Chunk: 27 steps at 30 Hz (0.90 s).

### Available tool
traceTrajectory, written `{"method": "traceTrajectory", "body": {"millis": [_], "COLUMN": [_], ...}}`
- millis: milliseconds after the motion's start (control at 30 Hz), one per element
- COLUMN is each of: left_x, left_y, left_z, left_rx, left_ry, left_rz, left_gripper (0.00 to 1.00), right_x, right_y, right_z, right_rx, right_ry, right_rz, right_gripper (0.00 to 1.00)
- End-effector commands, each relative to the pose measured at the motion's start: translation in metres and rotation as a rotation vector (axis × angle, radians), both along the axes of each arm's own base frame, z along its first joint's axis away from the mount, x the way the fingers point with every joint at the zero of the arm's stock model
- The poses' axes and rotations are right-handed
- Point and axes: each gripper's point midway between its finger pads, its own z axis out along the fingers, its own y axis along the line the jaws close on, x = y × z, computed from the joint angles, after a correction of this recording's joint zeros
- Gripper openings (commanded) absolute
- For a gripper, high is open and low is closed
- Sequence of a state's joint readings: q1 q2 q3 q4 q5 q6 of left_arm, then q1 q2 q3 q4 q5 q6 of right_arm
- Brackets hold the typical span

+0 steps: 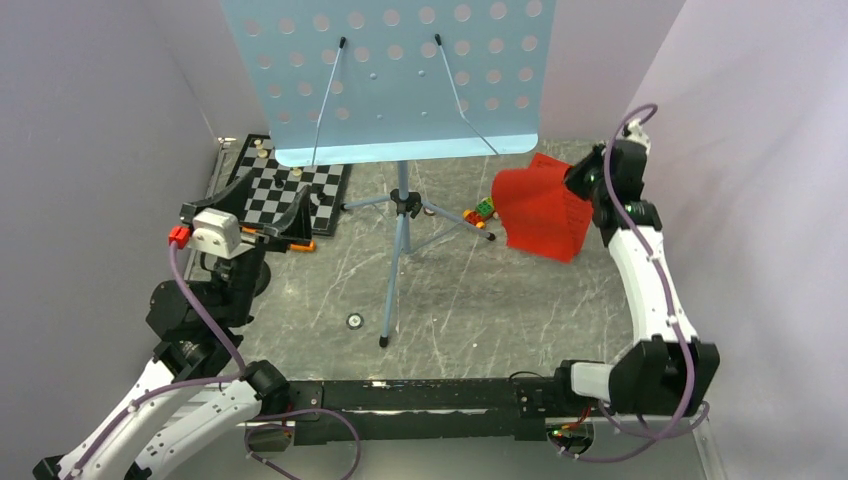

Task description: Pack up the instrument practice props

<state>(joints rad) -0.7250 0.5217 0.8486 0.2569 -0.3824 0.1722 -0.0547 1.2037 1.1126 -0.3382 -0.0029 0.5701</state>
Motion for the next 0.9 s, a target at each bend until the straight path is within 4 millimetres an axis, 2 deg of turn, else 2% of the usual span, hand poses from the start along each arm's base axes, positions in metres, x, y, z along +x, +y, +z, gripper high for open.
{"method": "traceTrajectory", "body": {"millis": [0, 67, 100, 133, 200, 300, 367, 400, 467, 733, 867], "left_x": [0.001, 0.003, 0.003, 0.005, 0.006, 0.007, 0.009, 0.01, 0.011, 0.013, 0.013], "left_y": [-0.001, -0.001, -0.002, -0.003, -0.004, -0.011, -0.012, -0.012, -0.011, -0.022, -0.025], "left_z": [-0.016, -0.022, -0.024, -0.025, -0.029, -0.034, -0.039, -0.041, -0.047, -0.053, -0.057], "left_rx": [-0.033, -0.038, -0.039, -0.038, -0.04, -0.03, -0.019, -0.016, -0.013, -0.014, -0.014], "left_ry": [0.03, 0.036, 0.038, 0.042, 0.053, 0.072, 0.088, 0.095, 0.104, 0.124, 0.136], "left_rz": [-0.017, -0.013, -0.013, -0.013, -0.018, -0.042, -0.041, -0.037, -0.028, -0.076, -0.09], "left_gripper": [0.95, 0.95, 0.95, 0.95, 0.95, 0.95, 0.95, 0.95, 0.95, 0.95, 0.95], "right_x": [0.042, 0.055, 0.064, 0.076, 0.102, 0.118, 0.113, 0.11, 0.102, 0.098, 0.094], "right_y": [0.024, 0.022, 0.013, 0.002, -0.025, -0.047, -0.054, -0.055, -0.06, -0.06, -0.063], "right_z": [0.107, 0.126, 0.125, 0.114, 0.054, -0.06, -0.099, -0.109, -0.123, -0.128, -0.142], "right_rx": [0.066, 0.054, 0.035, 0.026, 0.062, 0.144, 0.172, 0.193, 0.233, 0.284, 0.296], "right_ry": [-0.26, -0.281, -0.257, -0.208, -0.036, 0.269, 0.358, 0.363, 0.371, 0.35, 0.382], "right_rz": [0.131, 0.133, 0.098, 0.064, 0.005, -0.035, -0.043, -0.039, -0.04, -0.005, -0.01], "right_gripper": [0.0, 0.0, 0.0, 0.0, 0.0, 0.0, 0.0, 0.0, 0.0, 0.0, 0.0]}}
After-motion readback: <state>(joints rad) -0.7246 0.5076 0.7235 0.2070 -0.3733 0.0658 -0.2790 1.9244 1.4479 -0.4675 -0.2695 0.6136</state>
